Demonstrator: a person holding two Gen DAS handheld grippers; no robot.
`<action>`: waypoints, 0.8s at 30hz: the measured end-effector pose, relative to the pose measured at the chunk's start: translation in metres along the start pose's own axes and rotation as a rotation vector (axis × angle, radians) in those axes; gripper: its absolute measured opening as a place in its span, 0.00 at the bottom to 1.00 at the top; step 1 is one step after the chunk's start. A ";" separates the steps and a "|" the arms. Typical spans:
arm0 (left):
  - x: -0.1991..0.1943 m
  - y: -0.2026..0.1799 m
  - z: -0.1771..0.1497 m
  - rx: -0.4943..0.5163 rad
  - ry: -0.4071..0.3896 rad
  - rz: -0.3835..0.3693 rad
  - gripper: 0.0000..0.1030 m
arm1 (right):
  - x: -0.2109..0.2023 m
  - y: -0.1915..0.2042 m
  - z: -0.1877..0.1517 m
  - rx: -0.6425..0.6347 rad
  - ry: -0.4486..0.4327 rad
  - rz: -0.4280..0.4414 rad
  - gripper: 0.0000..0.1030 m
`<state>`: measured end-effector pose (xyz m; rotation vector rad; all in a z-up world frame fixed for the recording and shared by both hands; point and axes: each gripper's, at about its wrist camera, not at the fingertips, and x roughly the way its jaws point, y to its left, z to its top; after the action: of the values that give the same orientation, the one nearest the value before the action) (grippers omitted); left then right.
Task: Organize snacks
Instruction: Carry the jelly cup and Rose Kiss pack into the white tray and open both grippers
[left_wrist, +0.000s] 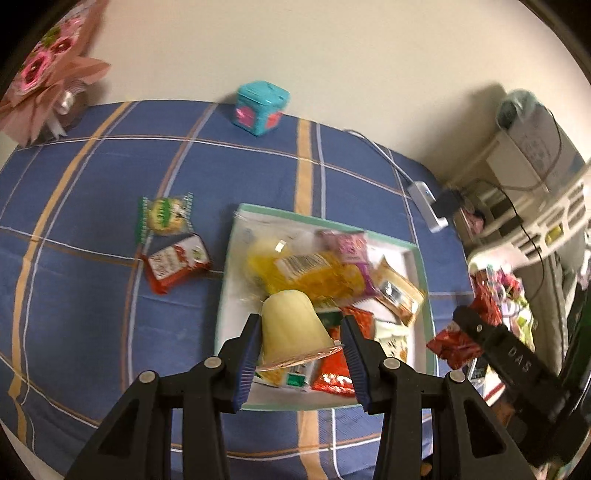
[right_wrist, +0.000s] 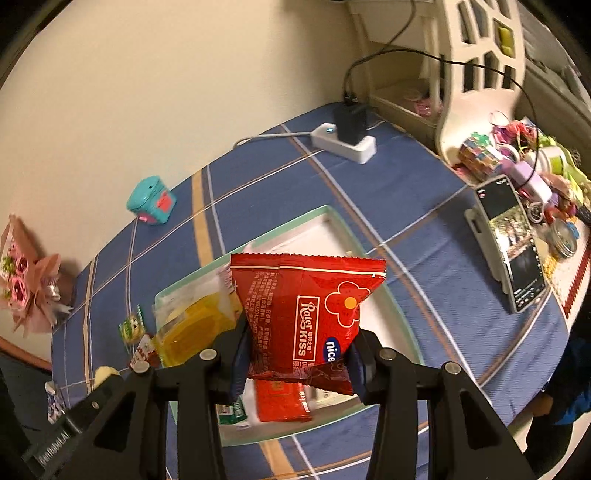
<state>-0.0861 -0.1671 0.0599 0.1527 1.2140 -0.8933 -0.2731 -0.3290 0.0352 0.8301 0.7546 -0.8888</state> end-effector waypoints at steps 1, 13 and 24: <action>0.002 -0.004 -0.002 0.007 0.006 -0.002 0.45 | -0.001 -0.003 0.001 0.006 -0.002 -0.003 0.45; 0.054 -0.025 -0.023 0.064 0.128 0.041 0.45 | 0.043 -0.001 -0.010 -0.028 0.123 -0.031 0.45; 0.102 -0.022 -0.038 0.065 0.236 0.063 0.45 | 0.083 0.003 -0.023 -0.045 0.233 -0.052 0.46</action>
<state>-0.1225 -0.2133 -0.0339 0.3548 1.3916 -0.8768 -0.2397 -0.3376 -0.0441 0.8868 0.9993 -0.8265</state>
